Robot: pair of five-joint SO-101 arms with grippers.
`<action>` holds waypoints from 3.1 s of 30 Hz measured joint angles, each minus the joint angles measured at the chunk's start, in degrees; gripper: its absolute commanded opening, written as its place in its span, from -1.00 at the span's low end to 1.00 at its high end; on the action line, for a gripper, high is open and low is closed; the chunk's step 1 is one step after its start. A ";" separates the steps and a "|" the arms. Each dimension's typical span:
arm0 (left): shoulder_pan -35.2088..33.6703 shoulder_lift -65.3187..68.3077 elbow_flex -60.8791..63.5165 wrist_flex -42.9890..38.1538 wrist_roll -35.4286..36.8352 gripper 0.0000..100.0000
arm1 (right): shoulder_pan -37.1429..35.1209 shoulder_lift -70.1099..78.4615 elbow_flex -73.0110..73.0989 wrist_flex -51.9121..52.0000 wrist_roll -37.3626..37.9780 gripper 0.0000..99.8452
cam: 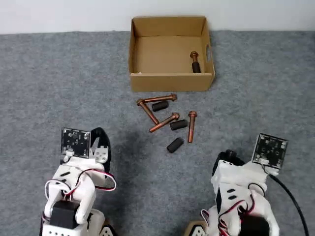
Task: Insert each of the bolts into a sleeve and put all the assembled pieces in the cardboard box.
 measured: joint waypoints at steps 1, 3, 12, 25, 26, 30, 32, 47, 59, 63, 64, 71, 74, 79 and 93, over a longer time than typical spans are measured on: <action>0.88 2.37 -1.85 0.00 0.00 -0.99 | -0.09 0.00 0.00 0.00 0.00 -0.98; 2.37 8.70 -6.59 0.00 0.00 -0.99 | 0.00 0.18 0.00 0.00 0.00 -0.98; 11.69 50.73 -38.42 5.19 -0.44 -0.98 | -0.09 0.00 0.35 0.53 0.00 -0.98; 14.15 102.68 -84.40 27.78 -18.02 -0.97 | -0.09 0.00 0.35 0.53 0.00 -0.98; 14.42 106.11 -88.44 30.24 -19.60 -0.97 | -0.09 0.00 0.35 0.53 0.00 -0.98; 16.18 120.35 -105.32 40.53 -22.42 -0.97 | -0.09 0.00 0.35 0.53 0.00 -0.98; 16.35 126.86 -113.32 42.02 -22.77 -0.95 | -0.09 0.00 0.35 0.53 0.00 -0.98; 18.37 148.66 -136.26 42.64 -29.89 -0.76 | -0.09 -0.09 1.14 0.53 0.00 -0.98; 18.11 158.42 -147.69 42.64 -29.98 -0.76 | -0.09 -0.09 1.14 0.53 0.00 -0.98; 18.11 161.93 -150.07 42.64 -29.98 -0.76 | -0.09 -0.09 1.14 0.53 0.00 -0.98; 18.11 162.55 -150.51 42.64 -29.98 -0.76 | -0.09 -0.09 1.14 0.53 0.00 -0.98; 18.81 166.15 -152.35 42.64 -30.15 -0.77 | -0.09 -0.09 1.14 0.53 0.00 -0.98; 19.08 166.15 -152.44 42.64 -30.15 -0.92 | -0.09 -0.09 1.14 0.53 0.00 -0.98; 20.13 166.24 -152.44 43.16 -29.89 -0.99 | -0.09 -0.09 1.14 0.53 0.00 -0.98; 23.47 144.53 -144.09 43.08 -17.05 -0.99 | -0.09 -0.09 1.14 0.53 0.00 -0.98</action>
